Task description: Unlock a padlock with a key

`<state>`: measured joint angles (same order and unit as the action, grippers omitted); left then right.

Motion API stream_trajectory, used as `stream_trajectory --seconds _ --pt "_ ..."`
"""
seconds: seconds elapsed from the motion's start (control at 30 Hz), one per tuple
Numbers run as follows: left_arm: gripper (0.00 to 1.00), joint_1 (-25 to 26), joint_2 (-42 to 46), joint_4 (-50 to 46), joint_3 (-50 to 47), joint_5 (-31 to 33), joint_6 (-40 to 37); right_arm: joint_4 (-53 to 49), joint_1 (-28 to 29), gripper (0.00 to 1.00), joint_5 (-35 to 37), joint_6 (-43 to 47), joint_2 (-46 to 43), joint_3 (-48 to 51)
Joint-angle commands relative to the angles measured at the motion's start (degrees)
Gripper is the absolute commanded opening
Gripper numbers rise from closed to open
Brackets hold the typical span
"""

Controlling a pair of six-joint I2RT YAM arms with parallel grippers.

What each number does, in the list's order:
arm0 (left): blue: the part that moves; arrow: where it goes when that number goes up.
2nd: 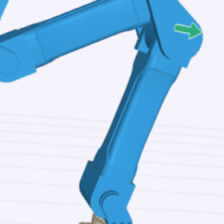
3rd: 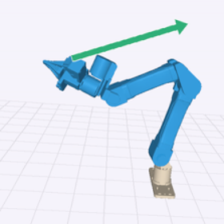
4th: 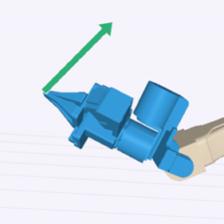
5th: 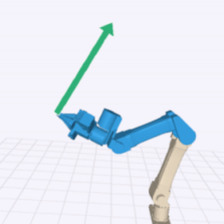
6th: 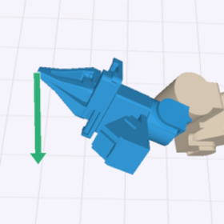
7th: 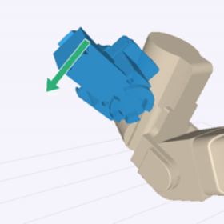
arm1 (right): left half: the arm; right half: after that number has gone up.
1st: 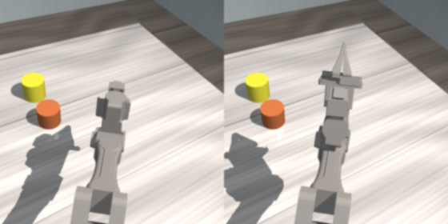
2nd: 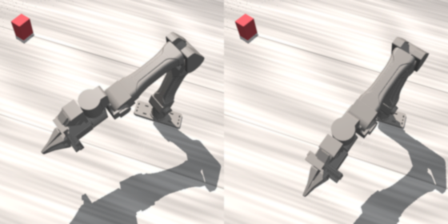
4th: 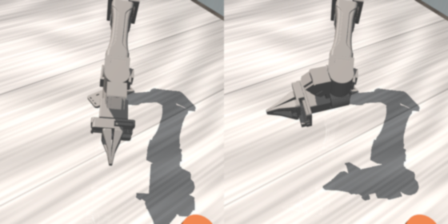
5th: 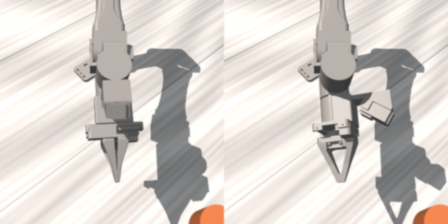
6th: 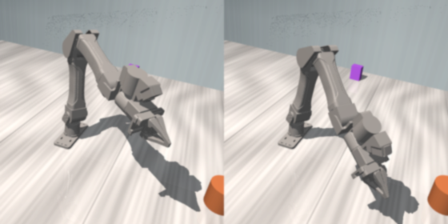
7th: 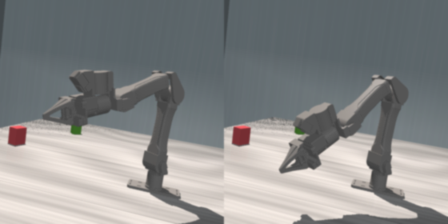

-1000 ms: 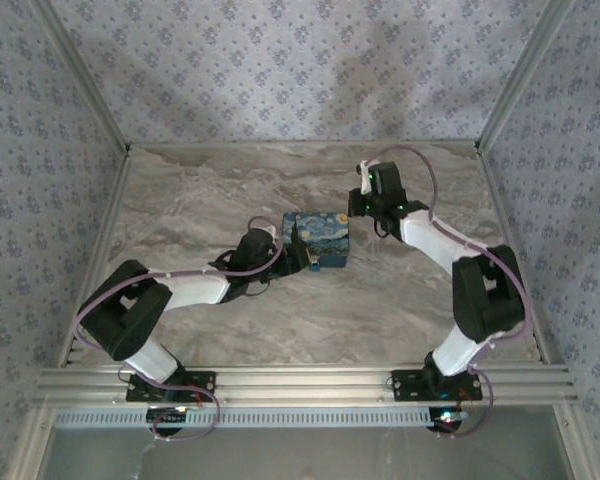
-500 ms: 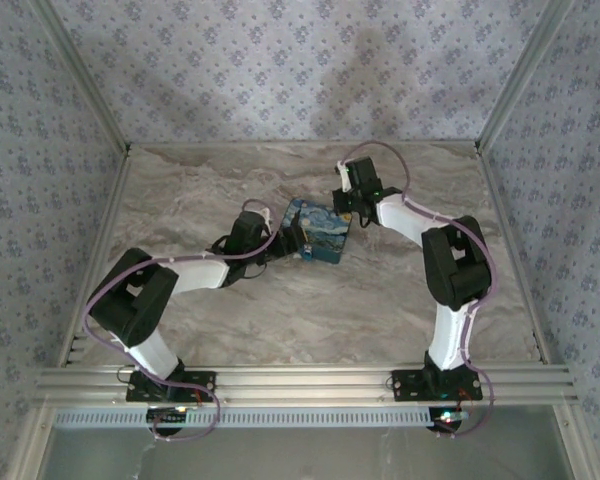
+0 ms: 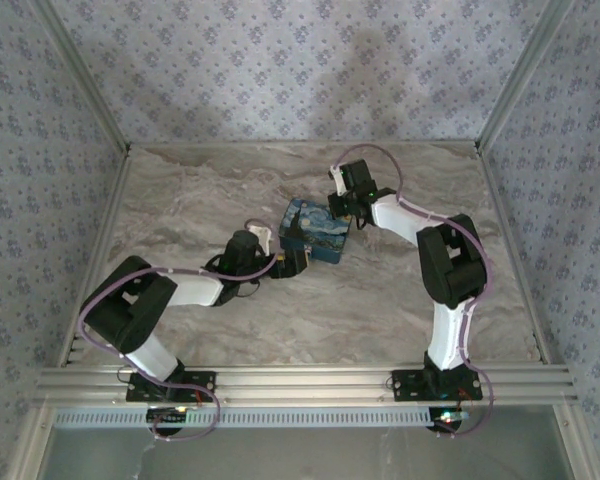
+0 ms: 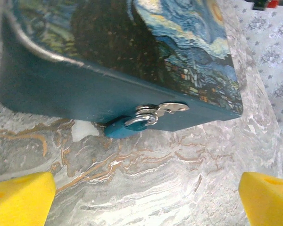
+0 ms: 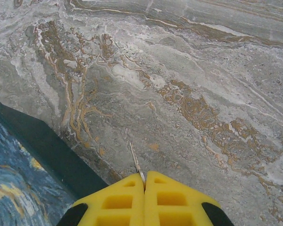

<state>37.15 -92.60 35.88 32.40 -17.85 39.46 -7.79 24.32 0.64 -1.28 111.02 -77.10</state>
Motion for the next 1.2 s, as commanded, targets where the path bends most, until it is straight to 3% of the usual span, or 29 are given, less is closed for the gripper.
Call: stream_trajectory --seconds 0.0,0.13,0.33,0.67,0.9,1.17 --pt "1.0 0.51 -2.1 7.25 -1.07 -1.66 -7.13 -2.49 0.86 0.0 -0.91 1.28 1.89 -1.44" --pt "1.0 1.63 -5.22 12.09 -1.44 -1.59 -12.64 -2.95 1.42 0.0 -1.12 1.5 2.86 -1.97" --pt "1.0 4.6 -9.17 10.84 1.66 0.99 -19.62 -3.45 1.96 0.0 -1.7 2.29 4.41 -2.93" --pt "1.0 8.31 -16.04 15.2 3.76 9.23 -24.23 -3.9 3.52 0.0 -3.22 2.75 5.88 -3.2" --pt "0.96 8.43 -16.41 20.15 3.74 3.55 -26.72 -3.31 4.23 0.0 -3.28 2.77 5.35 -1.85" --pt "0.87 6.91 -16.91 26.23 3.09 -2.71 -22.38 -3.15 4.51 0.0 -2.9 2.76 4.71 -1.53"
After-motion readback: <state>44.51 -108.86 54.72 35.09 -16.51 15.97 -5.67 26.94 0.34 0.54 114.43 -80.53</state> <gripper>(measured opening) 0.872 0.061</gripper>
